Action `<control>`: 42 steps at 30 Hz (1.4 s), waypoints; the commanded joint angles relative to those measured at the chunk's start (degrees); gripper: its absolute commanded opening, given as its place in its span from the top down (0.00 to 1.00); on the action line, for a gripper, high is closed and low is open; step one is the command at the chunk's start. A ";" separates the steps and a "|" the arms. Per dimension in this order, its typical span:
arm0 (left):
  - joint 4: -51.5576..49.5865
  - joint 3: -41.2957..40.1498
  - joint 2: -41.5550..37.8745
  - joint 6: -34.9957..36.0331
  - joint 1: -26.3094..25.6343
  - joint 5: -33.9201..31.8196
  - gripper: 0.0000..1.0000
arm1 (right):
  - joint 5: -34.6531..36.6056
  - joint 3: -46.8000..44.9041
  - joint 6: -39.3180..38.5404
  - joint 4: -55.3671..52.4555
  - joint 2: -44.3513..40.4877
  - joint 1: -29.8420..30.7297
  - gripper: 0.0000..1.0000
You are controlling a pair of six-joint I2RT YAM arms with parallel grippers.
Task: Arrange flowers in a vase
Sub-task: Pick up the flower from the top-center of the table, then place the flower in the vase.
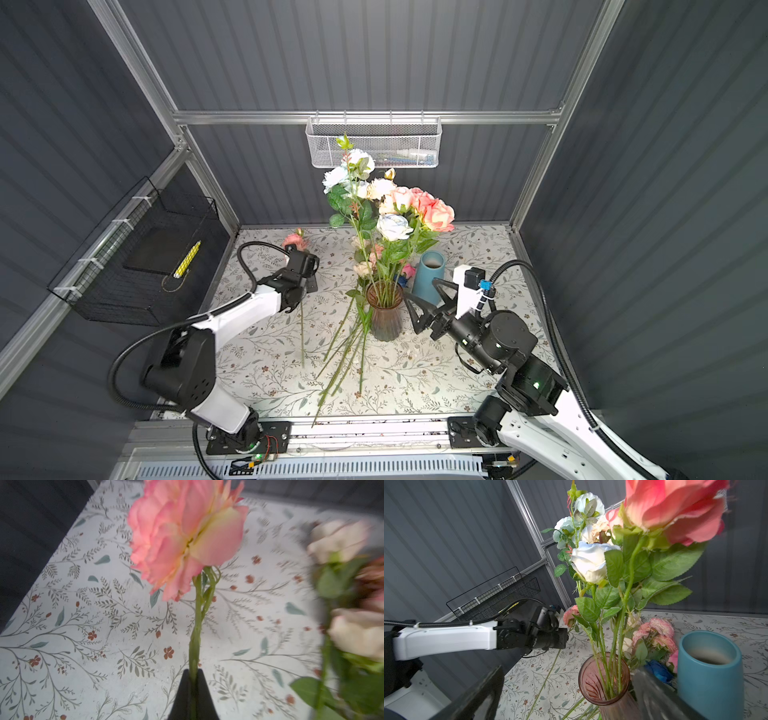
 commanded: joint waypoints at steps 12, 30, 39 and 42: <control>10.30 2.65 -33.11 5.70 -2.56 34.13 1.00 | -13.71 7.89 -0.05 3.08 7.41 0.17 0.01; 39.66 -1.68 -30.60 -8.00 -2.90 86.93 1.00 | -28.07 22.50 2.97 15.93 27.91 5.00 0.04; 38.64 -1.48 -28.33 -5.97 -6.78 90.25 1.00 | -28.51 26.05 3.77 17.35 31.53 5.18 0.22; 35.64 -0.86 -27.55 -4.29 -7.48 88.63 1.00 | -28.47 26.56 3.91 17.56 33.10 5.18 0.51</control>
